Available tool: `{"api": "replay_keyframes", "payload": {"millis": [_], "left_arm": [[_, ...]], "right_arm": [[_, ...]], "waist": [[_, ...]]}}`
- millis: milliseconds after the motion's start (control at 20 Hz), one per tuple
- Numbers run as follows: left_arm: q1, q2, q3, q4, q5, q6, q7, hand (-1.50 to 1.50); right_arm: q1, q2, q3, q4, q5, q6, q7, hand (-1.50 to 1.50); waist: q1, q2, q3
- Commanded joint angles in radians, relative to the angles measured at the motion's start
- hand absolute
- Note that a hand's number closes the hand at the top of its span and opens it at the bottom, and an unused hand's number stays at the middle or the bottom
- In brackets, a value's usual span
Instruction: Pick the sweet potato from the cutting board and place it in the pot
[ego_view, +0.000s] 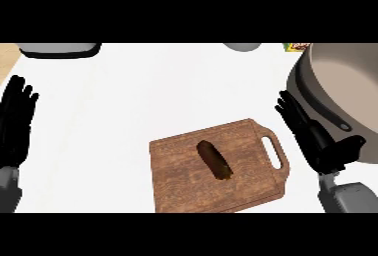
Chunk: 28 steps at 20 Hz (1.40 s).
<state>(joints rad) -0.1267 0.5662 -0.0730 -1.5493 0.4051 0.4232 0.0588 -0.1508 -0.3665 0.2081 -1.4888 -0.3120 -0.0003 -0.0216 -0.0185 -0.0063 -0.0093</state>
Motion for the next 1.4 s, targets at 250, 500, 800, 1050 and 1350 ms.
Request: {"api": "replay_keyframes", "payload": {"millis": [250, 500, 800, 1050, 1350], "left_arm": [[-0.148, -0.068, -0.1, -0.069, -0.01, -0.086, -0.063, 0.0], [-0.188, -0.118, -0.138, -0.036, -0.002, -0.099, -0.054, 0.0], [-0.195, -0.148, -0.135, 0.011, -0.014, -0.103, -0.094, 0.0], [-0.194, -0.161, -0.132, 0.008, -0.02, -0.089, -0.077, 0.0], [-0.17, -0.139, -0.072, 0.072, -0.001, -0.14, -0.123, 0.0]], "right_arm": [[-0.412, -0.028, 0.301, -0.092, -0.004, 0.456, 0.105, 1.5], [-0.658, -0.225, 0.335, -0.05, 0.29, 0.605, -0.089, -1.5], [-0.811, -0.237, 0.376, 0.079, 0.412, 0.759, -0.439, -1.5], [-0.922, -0.241, 0.513, 0.124, 0.621, 0.76, -0.521, -1.5], [-0.997, -0.17, 0.684, 0.114, 0.752, 0.765, -0.478, -1.5]], "waist": [[0.188, 0.03, -0.001], [0.129, 0.041, 0.007], [0.103, 0.036, 0.01], [0.083, 0.022, 0.009], [0.051, 0.013, 0.008]]}}
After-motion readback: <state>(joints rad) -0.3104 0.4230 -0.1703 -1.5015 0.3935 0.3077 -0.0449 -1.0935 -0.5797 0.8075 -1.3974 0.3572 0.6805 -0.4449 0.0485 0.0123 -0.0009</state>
